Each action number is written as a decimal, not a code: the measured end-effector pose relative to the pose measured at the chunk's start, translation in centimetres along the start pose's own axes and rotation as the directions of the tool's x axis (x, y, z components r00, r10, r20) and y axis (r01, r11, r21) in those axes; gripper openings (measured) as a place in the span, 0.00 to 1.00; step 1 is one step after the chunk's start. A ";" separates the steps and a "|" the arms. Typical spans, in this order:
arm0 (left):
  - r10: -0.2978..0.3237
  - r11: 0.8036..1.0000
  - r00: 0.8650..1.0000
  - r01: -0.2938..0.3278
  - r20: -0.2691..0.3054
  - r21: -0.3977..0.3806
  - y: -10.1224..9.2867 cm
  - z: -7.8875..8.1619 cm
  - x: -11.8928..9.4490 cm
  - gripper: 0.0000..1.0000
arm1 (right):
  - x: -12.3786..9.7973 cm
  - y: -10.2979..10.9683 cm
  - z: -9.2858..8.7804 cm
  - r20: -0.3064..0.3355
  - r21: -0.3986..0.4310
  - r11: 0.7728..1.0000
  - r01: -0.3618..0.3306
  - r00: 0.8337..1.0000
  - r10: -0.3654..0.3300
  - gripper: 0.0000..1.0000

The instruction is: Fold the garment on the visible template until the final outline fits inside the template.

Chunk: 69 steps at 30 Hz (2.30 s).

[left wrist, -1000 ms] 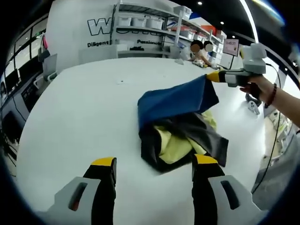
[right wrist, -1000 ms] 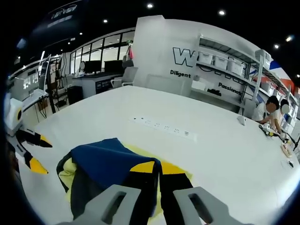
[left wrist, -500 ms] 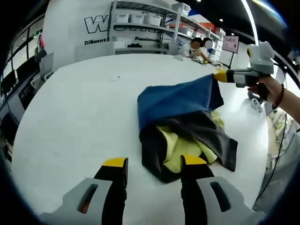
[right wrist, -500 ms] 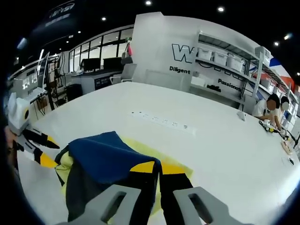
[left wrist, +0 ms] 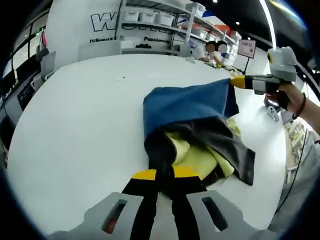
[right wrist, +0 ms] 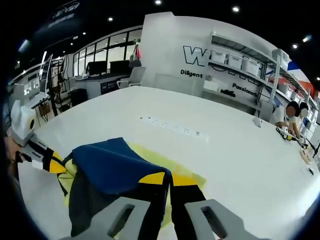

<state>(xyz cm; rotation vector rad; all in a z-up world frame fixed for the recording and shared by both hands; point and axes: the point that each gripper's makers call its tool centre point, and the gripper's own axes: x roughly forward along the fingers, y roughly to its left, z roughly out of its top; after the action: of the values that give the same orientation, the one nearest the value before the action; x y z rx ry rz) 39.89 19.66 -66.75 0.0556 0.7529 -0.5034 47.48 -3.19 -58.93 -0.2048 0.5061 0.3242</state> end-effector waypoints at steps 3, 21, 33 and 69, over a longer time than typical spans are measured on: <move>-0.001 1.000 1.000 0.001 0.010 0.003 0.0 0.0 0.0 0.02 | -0.1 0.0 0.1 0.002 0.009 1.000 0.002 1.000 -0.002 0.00; -0.024 0.999 1.000 0.023 0.007 0.032 0.0 -0.8 -2.4 0.01 | -0.7 -0.9 -0.1 -0.005 0.000 1.000 0.031 1.000 -0.031 0.00; 0.010 0.999 1.000 -0.009 -0.015 0.044 1.3 -2.1 -5.1 0.01 | -2.1 -2.9 -0.5 -0.010 0.051 0.996 0.068 0.998 -0.067 0.00; -0.019 0.998 0.999 0.017 0.032 0.060 0.0 -0.4 -3.8 0.42 | -0.3 14.4 -0.2 -0.024 -0.165 0.903 -0.396 0.917 0.398 0.69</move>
<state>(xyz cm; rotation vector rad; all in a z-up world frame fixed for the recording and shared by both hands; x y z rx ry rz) 37.29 21.35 -64.54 0.0962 0.7073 -0.5425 42.08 10.08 -60.60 -0.2626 0.5095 0.7691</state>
